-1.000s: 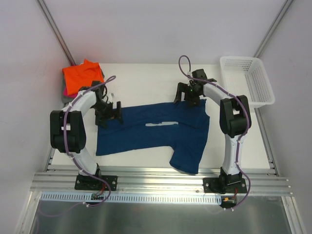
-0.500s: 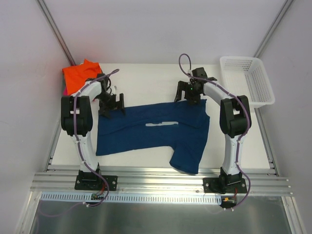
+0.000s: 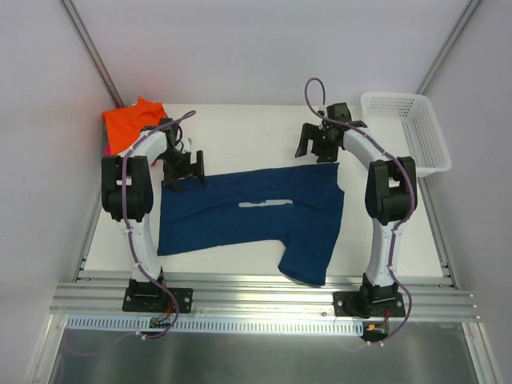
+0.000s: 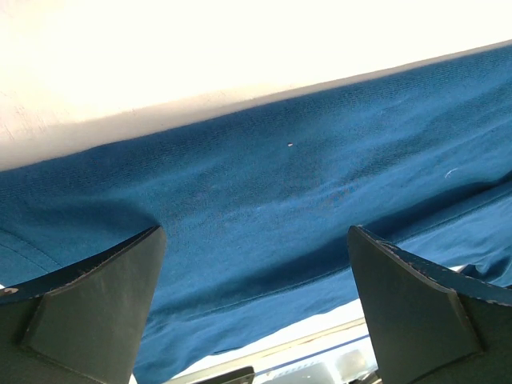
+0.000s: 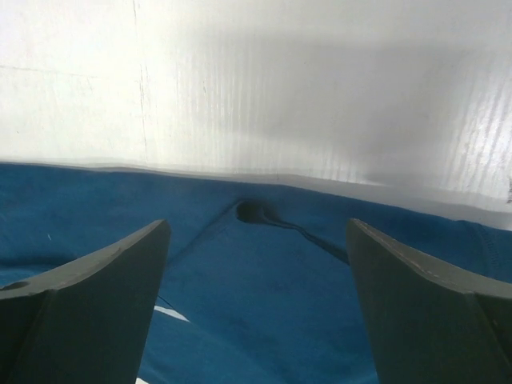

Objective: Fold and stack the t-shirts
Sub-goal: Fold the flattened tshirt in 1/3 of the way

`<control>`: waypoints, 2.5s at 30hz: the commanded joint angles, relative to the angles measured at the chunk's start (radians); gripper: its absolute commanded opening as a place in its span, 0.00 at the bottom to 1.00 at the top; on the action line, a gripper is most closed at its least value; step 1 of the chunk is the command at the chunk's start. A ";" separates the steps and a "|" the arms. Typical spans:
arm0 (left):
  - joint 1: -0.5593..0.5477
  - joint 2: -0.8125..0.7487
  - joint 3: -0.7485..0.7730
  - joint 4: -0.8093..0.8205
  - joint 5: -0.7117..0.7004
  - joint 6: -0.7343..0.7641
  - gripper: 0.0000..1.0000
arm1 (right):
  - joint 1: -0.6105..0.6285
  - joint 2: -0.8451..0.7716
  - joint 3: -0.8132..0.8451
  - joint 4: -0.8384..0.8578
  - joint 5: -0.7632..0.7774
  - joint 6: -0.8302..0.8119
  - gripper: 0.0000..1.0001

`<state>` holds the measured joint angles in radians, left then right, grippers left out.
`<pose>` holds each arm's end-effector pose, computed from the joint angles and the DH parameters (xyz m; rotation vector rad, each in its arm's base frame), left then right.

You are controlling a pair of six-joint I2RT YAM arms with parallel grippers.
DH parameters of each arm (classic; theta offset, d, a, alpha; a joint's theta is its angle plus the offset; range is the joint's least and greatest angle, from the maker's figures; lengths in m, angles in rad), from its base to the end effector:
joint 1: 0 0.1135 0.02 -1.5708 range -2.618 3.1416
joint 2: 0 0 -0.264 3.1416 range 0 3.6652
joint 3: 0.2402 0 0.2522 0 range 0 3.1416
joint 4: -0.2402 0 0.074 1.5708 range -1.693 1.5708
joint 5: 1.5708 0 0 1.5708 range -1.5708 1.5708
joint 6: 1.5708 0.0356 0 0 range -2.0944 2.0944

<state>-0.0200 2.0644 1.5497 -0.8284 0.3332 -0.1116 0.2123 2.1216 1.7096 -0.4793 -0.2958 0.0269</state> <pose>0.4118 -0.0199 0.1728 -0.0769 2.8942 -0.5075 0.4617 0.1101 0.2113 -0.3570 2.4398 0.4681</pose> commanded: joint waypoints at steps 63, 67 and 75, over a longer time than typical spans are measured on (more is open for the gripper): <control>-0.021 0.026 0.075 -0.037 0.173 -0.086 0.99 | 0.347 -0.580 -0.467 -0.284 0.055 -0.156 0.00; -0.029 0.028 0.084 -0.037 0.170 -0.088 0.99 | 0.387 -0.643 -0.508 -0.311 0.083 -0.140 0.27; -0.043 0.000 0.067 -0.035 0.144 -0.076 0.99 | 0.368 -0.693 -0.567 -0.288 0.188 -0.116 0.91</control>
<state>-0.0486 2.0899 1.6077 -0.8440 0.4709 -0.1909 0.5976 1.4559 1.1530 -0.7685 -0.1711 -0.1047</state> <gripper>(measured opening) 0.992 0.878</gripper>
